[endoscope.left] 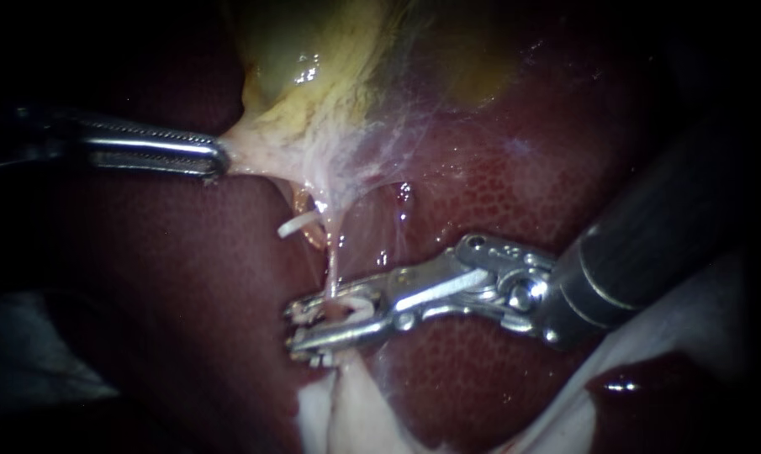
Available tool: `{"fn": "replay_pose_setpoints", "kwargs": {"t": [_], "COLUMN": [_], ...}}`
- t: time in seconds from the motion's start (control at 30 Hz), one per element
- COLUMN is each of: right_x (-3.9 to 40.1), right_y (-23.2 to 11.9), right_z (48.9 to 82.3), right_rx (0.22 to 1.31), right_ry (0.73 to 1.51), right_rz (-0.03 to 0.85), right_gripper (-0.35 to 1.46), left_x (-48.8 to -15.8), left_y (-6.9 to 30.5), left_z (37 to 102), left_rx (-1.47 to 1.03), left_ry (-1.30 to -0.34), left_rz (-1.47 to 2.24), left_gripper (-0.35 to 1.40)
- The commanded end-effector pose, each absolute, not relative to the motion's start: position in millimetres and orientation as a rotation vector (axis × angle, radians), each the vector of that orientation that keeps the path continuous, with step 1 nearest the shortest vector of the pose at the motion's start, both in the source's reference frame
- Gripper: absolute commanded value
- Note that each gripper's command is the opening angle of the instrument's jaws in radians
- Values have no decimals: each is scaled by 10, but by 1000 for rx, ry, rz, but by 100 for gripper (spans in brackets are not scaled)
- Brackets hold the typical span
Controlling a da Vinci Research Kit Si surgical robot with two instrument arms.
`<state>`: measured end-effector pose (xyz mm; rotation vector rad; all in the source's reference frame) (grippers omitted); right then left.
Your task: Clipping second clip right tube
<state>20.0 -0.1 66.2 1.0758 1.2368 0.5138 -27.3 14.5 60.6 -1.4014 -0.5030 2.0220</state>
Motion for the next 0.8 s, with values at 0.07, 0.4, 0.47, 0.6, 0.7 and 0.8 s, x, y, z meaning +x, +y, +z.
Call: {"fn": "replay_pose_setpoints", "kwargs": {"t": [0.07,0.4,0.47,0.6,0.7,0.8], "right_x": [201,194,194,194,194,195], "right_y": [-2,-3,-4,-4,-4,-4], "right_z": [661,660,660,660,660,660], "right_rx": [1089,1109,1108,1108,1108,1108], "right_ry": [1229,1206,1203,1203,1203,1203], "right_rz": [531,541,540,540,540,540], "right_gripper": [-15,-35,-35,-35,-35,-35], "left_x": [-273,-273,-272,-272,-273,-273], "left_y": [145,145,145,145,145,145], "left_z": [606,606,606,606,606,606], "left_rx": [-1402,-1402,-1402,-1402,-1402,-1402], "left_ry": [-503,-503,-503,-503,-503,-503], "left_rz": [2022,2022,2022,2022,2022,2022], "left_gripper": [-35,-35,-35,-35,-35,-35]}}
